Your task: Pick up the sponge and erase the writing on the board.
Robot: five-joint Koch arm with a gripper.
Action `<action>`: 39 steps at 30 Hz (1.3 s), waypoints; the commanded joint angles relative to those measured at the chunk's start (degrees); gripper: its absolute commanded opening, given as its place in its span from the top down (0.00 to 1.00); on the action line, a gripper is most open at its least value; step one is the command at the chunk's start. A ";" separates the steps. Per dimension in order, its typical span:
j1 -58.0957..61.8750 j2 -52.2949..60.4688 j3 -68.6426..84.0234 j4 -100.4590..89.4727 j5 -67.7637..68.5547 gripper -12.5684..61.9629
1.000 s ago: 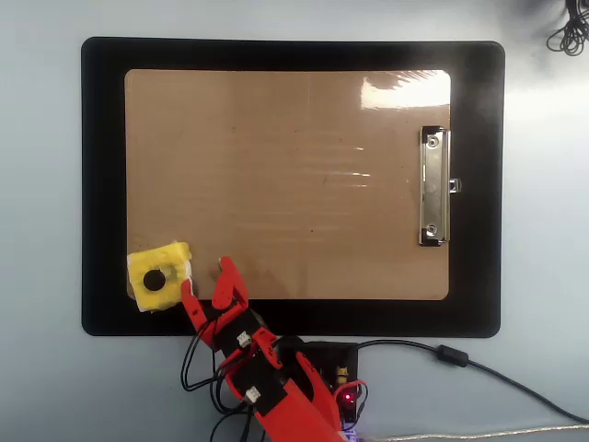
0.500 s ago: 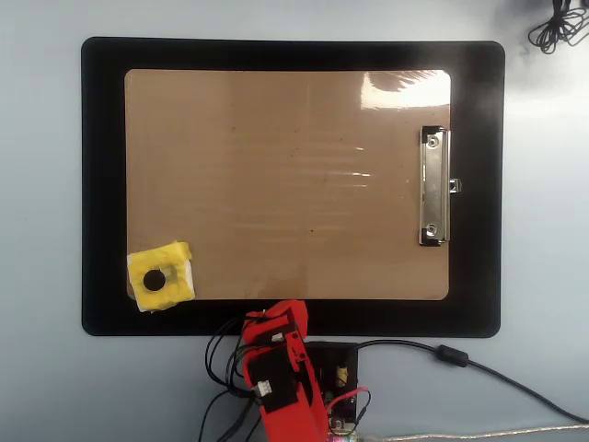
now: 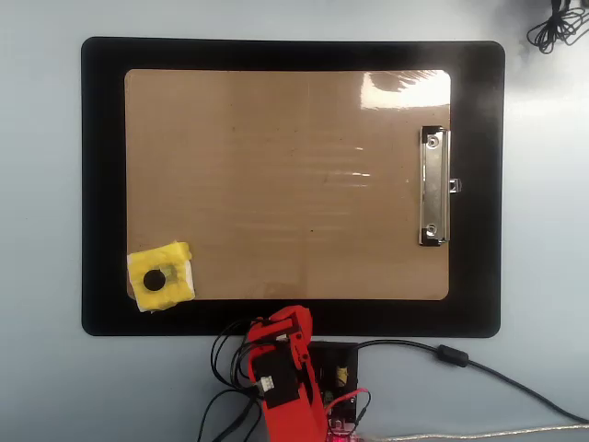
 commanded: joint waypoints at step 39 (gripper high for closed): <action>9.14 2.55 3.16 1.85 -0.70 0.37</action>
